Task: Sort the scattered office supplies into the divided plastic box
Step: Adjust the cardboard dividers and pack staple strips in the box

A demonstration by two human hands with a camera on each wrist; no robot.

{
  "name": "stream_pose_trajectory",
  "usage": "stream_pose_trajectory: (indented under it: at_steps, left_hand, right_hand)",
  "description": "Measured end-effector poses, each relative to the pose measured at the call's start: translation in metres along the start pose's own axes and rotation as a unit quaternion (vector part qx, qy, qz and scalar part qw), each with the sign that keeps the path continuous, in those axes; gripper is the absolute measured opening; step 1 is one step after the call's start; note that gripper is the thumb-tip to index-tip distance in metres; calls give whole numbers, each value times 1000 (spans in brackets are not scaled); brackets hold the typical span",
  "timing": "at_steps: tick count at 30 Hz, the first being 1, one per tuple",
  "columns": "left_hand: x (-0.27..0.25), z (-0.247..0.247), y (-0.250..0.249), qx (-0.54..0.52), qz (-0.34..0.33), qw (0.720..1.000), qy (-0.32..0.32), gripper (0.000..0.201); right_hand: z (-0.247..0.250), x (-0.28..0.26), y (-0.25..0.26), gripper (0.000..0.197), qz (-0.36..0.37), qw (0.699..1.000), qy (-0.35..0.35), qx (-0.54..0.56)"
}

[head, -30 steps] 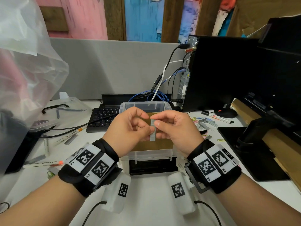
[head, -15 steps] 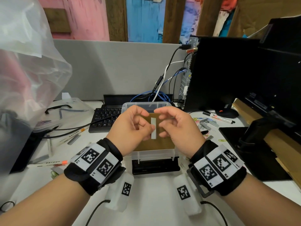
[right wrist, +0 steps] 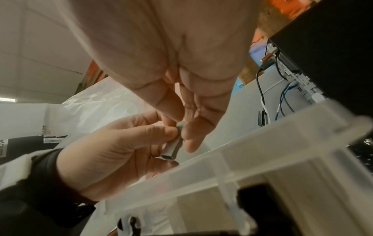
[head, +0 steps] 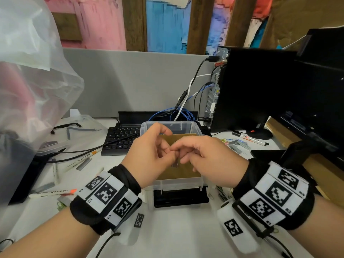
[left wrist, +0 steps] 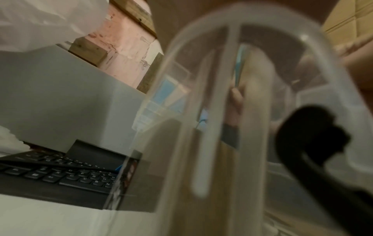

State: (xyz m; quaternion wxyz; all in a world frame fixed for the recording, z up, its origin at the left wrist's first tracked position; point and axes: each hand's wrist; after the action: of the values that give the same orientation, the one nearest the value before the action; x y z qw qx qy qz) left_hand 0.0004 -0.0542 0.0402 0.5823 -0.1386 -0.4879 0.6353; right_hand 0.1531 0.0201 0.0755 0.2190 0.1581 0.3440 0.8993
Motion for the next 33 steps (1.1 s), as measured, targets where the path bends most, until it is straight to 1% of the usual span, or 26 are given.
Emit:
stream_pose_trajectory:
  at_steps: [2,7,13,16,18,21,23,27,30,33]
  left_hand:
    - [-1,2,2,-2,1,1000,-5,36]
    - [-3,4,5,-15,-4,1000,-5,39]
    - [-1,9,8,-59,14,998,-21,38]
    - [-4,14,8,-64,-9,998,-10,36]
    - [-5,19,10,-56,-30,998,-16,31]
    - [-3,25,25,-12,-34,998,-47,22]
    - [-1,25,33,25,-33,998,-52,24]
    - [4,19,46,64,-50,996,-25,37]
    - [3,17,53,44,-45,998,-7,51]
    - [1,17,59,17,-38,999,6,58]
  right_hand:
    - [1,4,2,47,-4,1000,18,0]
    - [4,12,7,41,-16,997,38,-60]
    - [8,22,15,40,-26,996,67,-53]
    - [13,25,16,44,-24,995,61,-73]
    - [17,26,15,48,-26,994,58,-87]
    - [17,30,10,47,-41,987,104,-117]
    - [12,32,9,46,-48,979,141,-140]
    - [-3,42,6,46,-60,956,220,-186]
    - [-8,50,1,45,-90,941,271,-182]
    - [-14,58,-11,42,-123,926,317,-164]
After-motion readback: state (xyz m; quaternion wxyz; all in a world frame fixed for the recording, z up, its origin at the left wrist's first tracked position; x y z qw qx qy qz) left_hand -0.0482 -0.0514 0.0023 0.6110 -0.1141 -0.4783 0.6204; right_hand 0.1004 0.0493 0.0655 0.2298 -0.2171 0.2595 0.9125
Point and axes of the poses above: each hand's wrist, its own x-axis towards the middle knuckle, its own z-axis out of the back of the hand, y = z × x
